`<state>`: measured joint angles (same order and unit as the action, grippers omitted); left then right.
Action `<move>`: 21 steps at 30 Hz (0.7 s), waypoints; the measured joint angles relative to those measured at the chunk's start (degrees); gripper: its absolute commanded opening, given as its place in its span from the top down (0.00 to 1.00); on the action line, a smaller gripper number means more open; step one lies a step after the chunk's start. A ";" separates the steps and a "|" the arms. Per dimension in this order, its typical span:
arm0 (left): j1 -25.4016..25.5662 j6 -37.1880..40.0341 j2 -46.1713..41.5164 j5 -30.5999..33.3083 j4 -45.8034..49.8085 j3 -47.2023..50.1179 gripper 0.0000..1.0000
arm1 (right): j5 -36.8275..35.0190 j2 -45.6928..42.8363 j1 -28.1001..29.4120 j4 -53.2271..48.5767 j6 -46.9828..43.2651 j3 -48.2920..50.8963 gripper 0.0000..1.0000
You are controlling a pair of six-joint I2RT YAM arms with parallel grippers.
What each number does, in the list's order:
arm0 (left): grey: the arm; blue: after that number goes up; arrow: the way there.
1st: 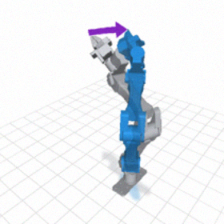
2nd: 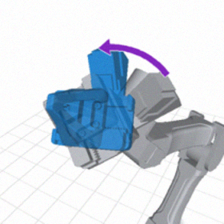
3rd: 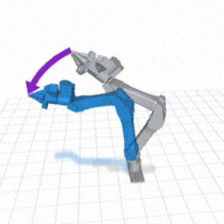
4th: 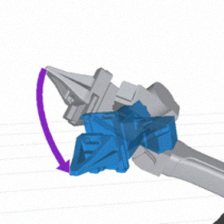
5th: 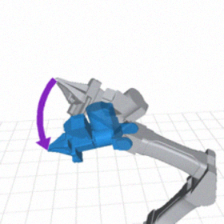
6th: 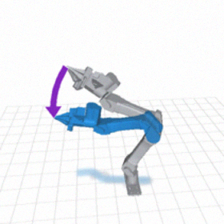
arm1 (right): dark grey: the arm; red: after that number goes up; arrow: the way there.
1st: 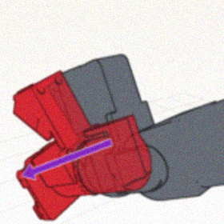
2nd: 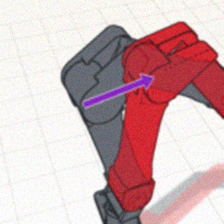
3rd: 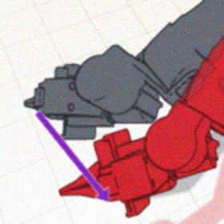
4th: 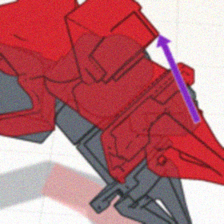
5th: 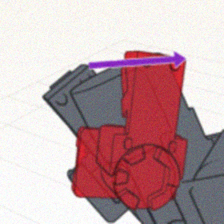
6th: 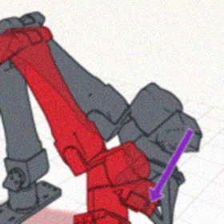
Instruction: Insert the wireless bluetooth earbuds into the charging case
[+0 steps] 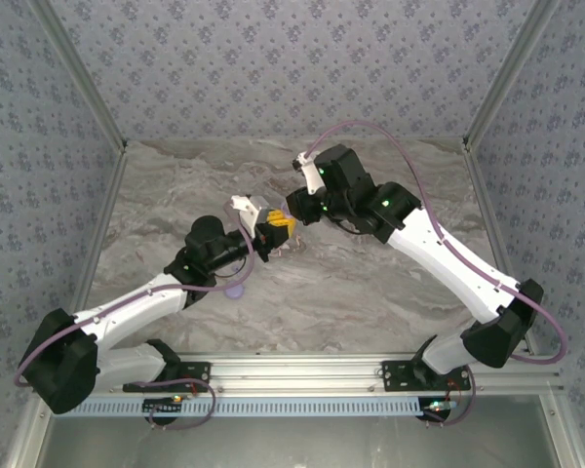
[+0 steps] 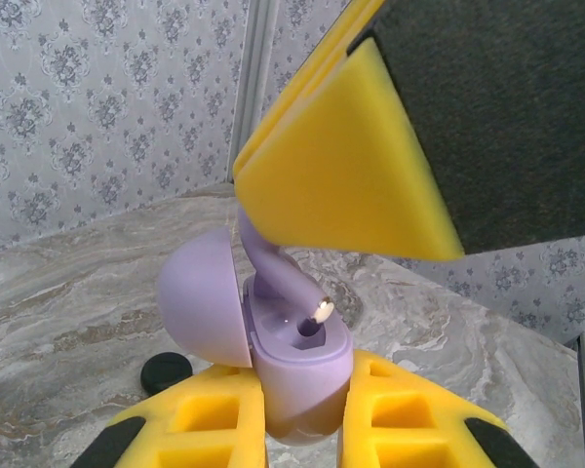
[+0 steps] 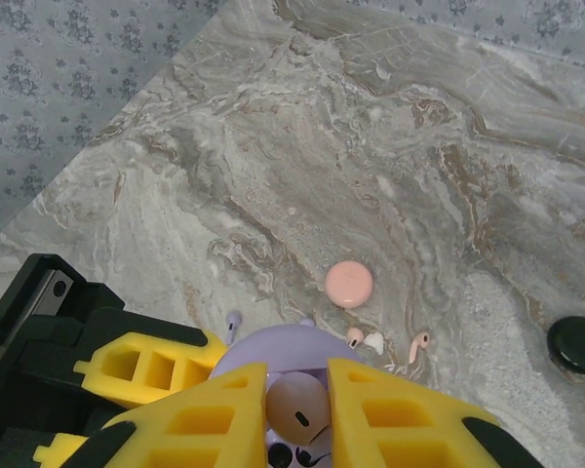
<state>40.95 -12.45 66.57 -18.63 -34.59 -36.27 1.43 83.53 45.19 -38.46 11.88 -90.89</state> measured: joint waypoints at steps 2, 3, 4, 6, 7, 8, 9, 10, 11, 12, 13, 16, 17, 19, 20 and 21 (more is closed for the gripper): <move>0.00 0.00 0.00 0.00 0.02 0.00 1.00 | -0.74 0.00 0.31 0.00 -1.09 -0.11 0.78; 0.00 0.00 0.00 0.00 0.04 0.00 1.00 | -1.18 0.00 0.50 0.02 -1.70 -0.13 0.78; 0.00 0.00 0.00 0.00 0.04 0.00 1.00 | -1.81 0.00 0.74 0.00 -2.40 -0.13 0.78; 0.00 0.00 0.00 0.02 0.07 0.00 1.00 | -3.26 0.00 1.42 0.00 -3.91 -0.13 0.78; 0.00 0.00 0.00 0.00 0.09 0.00 1.00 | -4.00 0.00 1.79 0.00 -4.59 -0.13 0.78; 0.00 0.00 0.00 0.02 0.09 -0.02 1.00 | -4.76 0.00 2.21 0.00 -5.31 -0.13 0.78; 0.00 0.00 0.00 0.02 0.09 -0.02 1.00 | -5.53 0.00 2.56 0.00 -5.95 -0.13 0.78; 0.00 -0.02 0.00 0.02 0.09 -0.02 1.00 | -6.34 0.00 2.93 0.00 -6.56 -0.13 0.78; 0.00 0.00 0.00 0.02 0.09 -0.02 1.00 | -7.23 0.00 3.34 0.00 -7.19 -0.13 0.78; 0.00 0.00 0.00 0.02 0.09 -0.02 1.00 | -8.11 0.00 3.67 0.02 -7.80 -0.13 0.78; 0.00 0.00 0.00 0.02 0.11 -0.04 1.00 | -8.85 0.00 4.00 0.04 -8.35 -0.13 0.78; 0.00 -0.02 0.00 0.02 0.17 -0.26 1.00 | -11.56 0.00 5.16 0.09 -10.12 -0.13 0.78; 0.00 -0.02 0.00 0.02 0.26 -0.35 1.00 | -12.50 0.00 5.55 0.11 -10.78 -0.13 0.78; 0.00 -0.02 0.00 0.02 0.31 -0.44 1.00 | -13.99 0.02 6.19 0.15 -11.76 -0.13 0.78; 0.00 -0.02 0.00 0.04 0.33 -0.44 1.00 | -14.73 0.04 6.49 0.24 -12.28 -0.13 0.78; 0.00 -0.02 0.02 0.04 0.33 -0.44 1.00 | -15.47 0.07 6.75 0.33 -12.81 -0.13 0.78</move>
<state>40.95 -12.47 66.59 -18.59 -34.26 -36.71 -14.04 83.59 51.94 -38.13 -0.93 -91.02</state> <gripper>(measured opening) 0.158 0.218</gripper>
